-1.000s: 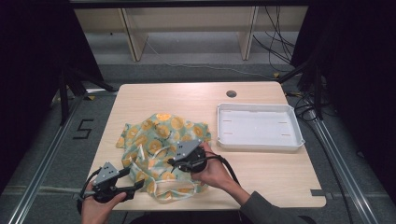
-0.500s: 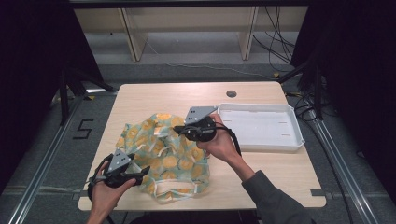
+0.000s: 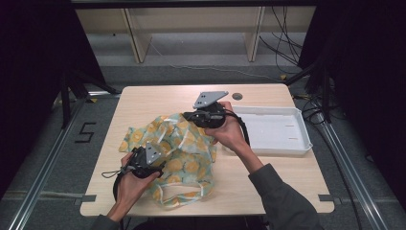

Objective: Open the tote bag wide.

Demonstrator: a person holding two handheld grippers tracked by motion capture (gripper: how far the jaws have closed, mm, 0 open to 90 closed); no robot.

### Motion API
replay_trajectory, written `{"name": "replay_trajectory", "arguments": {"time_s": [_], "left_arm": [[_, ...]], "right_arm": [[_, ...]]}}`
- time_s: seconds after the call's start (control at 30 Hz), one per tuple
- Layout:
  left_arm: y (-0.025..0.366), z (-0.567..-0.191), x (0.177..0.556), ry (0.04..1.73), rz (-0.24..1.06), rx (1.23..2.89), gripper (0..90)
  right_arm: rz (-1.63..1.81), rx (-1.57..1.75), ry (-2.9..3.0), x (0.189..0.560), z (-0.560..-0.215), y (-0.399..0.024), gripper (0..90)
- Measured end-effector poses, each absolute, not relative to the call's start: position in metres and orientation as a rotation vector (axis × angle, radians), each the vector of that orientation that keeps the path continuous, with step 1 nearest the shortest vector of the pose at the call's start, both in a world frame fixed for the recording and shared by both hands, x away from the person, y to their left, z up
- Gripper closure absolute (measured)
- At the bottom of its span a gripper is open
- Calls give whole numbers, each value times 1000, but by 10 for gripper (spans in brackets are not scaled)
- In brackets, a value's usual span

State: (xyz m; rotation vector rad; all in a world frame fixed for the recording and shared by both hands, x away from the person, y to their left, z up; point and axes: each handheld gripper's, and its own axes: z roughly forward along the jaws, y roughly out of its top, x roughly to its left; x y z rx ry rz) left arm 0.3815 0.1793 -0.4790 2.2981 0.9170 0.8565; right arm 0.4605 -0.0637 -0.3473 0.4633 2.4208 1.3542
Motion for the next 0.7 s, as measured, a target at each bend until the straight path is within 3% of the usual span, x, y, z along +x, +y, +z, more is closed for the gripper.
{"name": "replay_trajectory", "arguments": {"time_s": [0.13,0.27,0.33,0.57,0.7], "left_arm": [[181,-483,389,895,907,2302,387],[187,-481,396,803,924,2353,739],[190,-480,398,792,950,2316,871],[200,-469,398,788,872,2263,891],[201,-468,395,824,865,2218,720]], "right_arm": [[1335,470,2428,464,-347,-64,900],[1326,488,2423,468,-350,-64,900],[1306,490,2424,472,-352,-65,900],[1263,559,2434,483,-362,-71,900],[1254,586,2435,487,-364,-76,900]]}}
